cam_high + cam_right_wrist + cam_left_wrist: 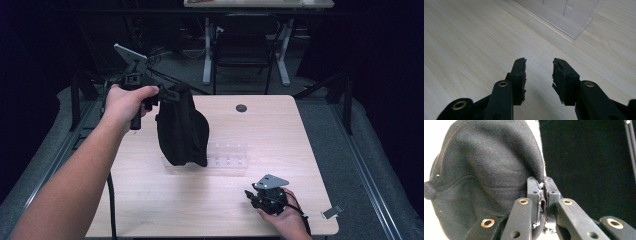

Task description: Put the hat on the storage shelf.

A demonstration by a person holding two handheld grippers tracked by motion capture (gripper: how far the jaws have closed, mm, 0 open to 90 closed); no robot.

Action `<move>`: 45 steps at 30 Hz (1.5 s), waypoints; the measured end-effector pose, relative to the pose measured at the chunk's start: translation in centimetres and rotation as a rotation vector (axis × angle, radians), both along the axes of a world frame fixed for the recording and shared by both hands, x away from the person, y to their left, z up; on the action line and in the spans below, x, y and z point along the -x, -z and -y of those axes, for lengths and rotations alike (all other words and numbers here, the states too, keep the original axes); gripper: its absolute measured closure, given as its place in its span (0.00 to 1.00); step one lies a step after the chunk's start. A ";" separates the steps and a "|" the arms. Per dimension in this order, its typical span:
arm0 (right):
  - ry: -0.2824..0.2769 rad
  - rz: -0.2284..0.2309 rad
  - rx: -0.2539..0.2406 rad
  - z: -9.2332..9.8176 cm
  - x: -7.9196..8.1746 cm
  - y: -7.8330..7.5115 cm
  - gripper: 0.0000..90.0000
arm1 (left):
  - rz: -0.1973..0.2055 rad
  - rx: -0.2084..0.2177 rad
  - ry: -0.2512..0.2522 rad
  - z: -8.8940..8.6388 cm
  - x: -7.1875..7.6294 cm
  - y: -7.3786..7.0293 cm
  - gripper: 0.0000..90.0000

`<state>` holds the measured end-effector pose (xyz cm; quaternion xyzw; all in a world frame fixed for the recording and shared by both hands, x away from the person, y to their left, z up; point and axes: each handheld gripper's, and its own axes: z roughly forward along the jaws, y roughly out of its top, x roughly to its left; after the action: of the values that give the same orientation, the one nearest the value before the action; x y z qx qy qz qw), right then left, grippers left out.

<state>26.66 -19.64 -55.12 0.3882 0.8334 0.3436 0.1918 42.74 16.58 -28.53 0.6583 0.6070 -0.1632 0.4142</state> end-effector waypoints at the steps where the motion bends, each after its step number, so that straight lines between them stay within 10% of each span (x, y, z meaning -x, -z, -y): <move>1: -0.001 0.001 0.000 0.0 0.0 0.0 0.69 | 0.000 0.003 0.000 0.1 0.0 0.0 0.95; 22: -0.052 0.013 -0.042 -1.3 -0.6 -2.0 0.75 | 0.014 0.065 0.032 2.9 -0.2 1.0 0.95; 45: -0.208 0.071 -0.068 -9.0 -3.7 -6.9 0.82 | 0.027 0.067 0.029 2.7 -0.1 1.5 0.95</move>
<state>30.35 -10.67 -48.22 0.2932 0.8497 0.4034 0.1714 42.81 13.93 -30.04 0.6549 0.5861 -0.1802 0.4418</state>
